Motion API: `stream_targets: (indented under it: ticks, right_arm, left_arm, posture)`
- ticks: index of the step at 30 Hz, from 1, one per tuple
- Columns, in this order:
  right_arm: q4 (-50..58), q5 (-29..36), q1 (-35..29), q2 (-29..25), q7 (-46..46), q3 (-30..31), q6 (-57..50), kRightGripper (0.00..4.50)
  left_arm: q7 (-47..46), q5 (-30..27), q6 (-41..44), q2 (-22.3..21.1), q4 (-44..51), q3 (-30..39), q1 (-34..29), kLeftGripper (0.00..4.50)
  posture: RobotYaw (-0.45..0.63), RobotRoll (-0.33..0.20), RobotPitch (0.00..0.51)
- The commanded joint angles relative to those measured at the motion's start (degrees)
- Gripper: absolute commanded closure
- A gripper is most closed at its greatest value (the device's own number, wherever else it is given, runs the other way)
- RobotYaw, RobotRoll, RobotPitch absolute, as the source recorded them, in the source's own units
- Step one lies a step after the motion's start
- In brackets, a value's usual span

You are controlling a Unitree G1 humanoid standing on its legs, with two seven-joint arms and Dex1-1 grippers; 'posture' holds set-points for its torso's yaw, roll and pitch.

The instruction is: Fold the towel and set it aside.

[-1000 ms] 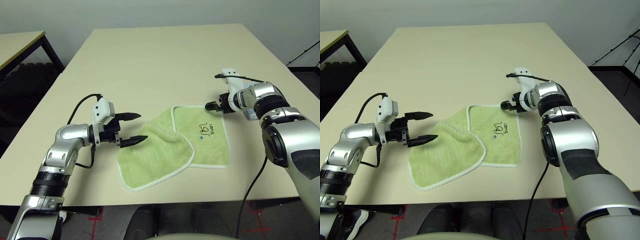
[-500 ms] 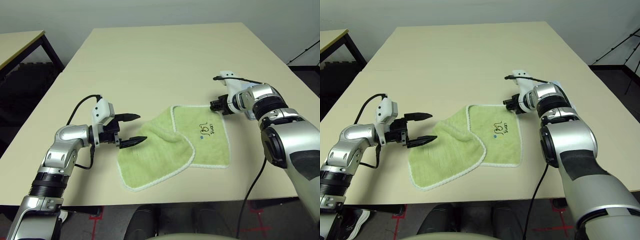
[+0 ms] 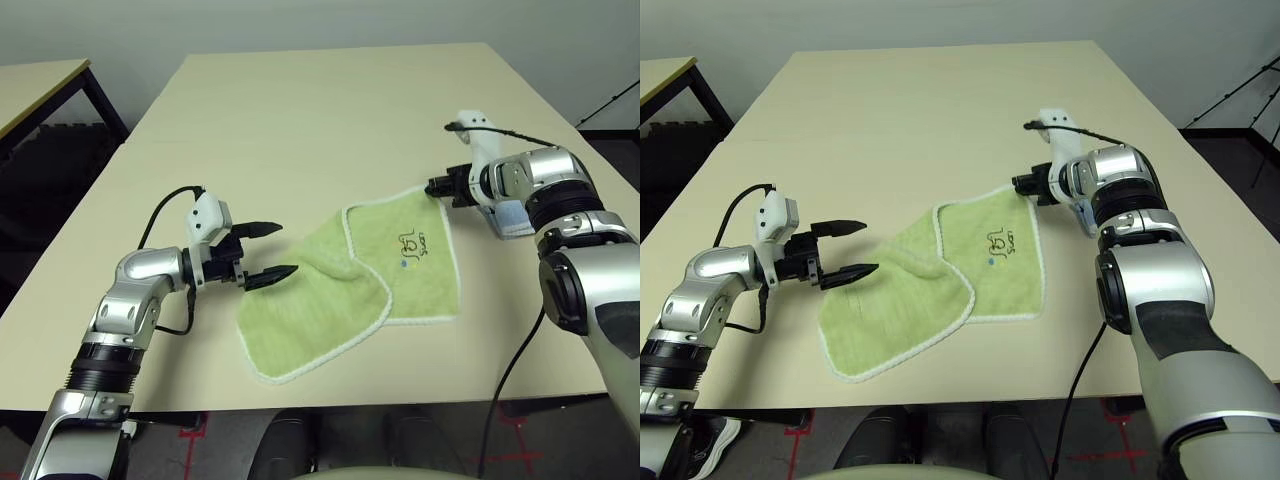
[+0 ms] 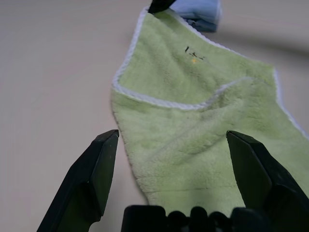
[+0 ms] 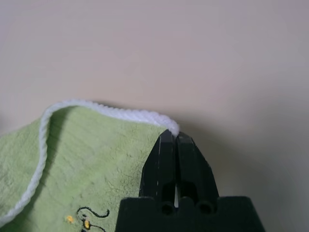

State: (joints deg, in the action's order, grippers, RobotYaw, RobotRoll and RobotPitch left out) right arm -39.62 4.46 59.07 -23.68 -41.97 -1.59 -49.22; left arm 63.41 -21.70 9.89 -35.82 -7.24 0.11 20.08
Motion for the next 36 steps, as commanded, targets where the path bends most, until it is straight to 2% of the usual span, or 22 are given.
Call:
stream_targets:
  ticks: [1,6,11,17,23,26,30,36]
  right_arm:
    - [12.5,1.6,-4.9,0.9,2.9,-0.7,-0.3,4.46]
    - [25.1,1.3,-10.8,1.7,5.8,1.0,3.0,4.46]
    - [27.8,0.2,-10.4,1.1,7.7,2.1,8.7,4.46]
    - [23.4,-1.8,-5.9,0.3,9.6,2.8,16.1,4.46]
    - [13.7,-6.4,-1.2,-0.8,12.5,4.9,25.9,4.46]
    - [9.1,-8.8,0.4,-1.0,13.7,6.1,30.5,4.46]
    - [5.7,-10.2,1.5,-0.4,14.5,6.9,33.9,4.46]
    - [3.6,-11.7,1.8,0.1,15.7,7.0,36.8,4.46]
  left_arm:
    - [-2.3,-0.2,0.7,1.4,0.9,0.8,0.8,0.0]
    - [-8.6,0.0,1.7,4.8,-0.1,2.5,2.8,0.0]
    - [-15.0,0.2,4.3,7.5,-0.4,3.4,5.0,0.0]
    - [-20.7,2.3,6.4,8.7,-0.7,3.0,6.5,0.0]
    - [-25.9,6.1,8.8,9.5,-0.3,1.2,6.7,0.0]
    - [-27.1,7.1,13.1,9.6,0.5,-0.4,7.0,0.0]
    - [-28.4,6.1,23.0,10.3,4.0,-2.1,8.1,0.0]
    - [-31.0,3.0,35.0,14.4,10.9,-2.8,11.9,0.0]
  posture:
    - [0.11,0.0,0.052]
    - [0.11,0.0,0.052]
    - [0.11,0.0,0.05]
    - [0.11,0.0,0.049]
    - [0.12,0.0,0.051]
    - [0.12,0.0,0.053]
    - [0.13,0.0,0.055]
    - [0.13,0.0,0.055]
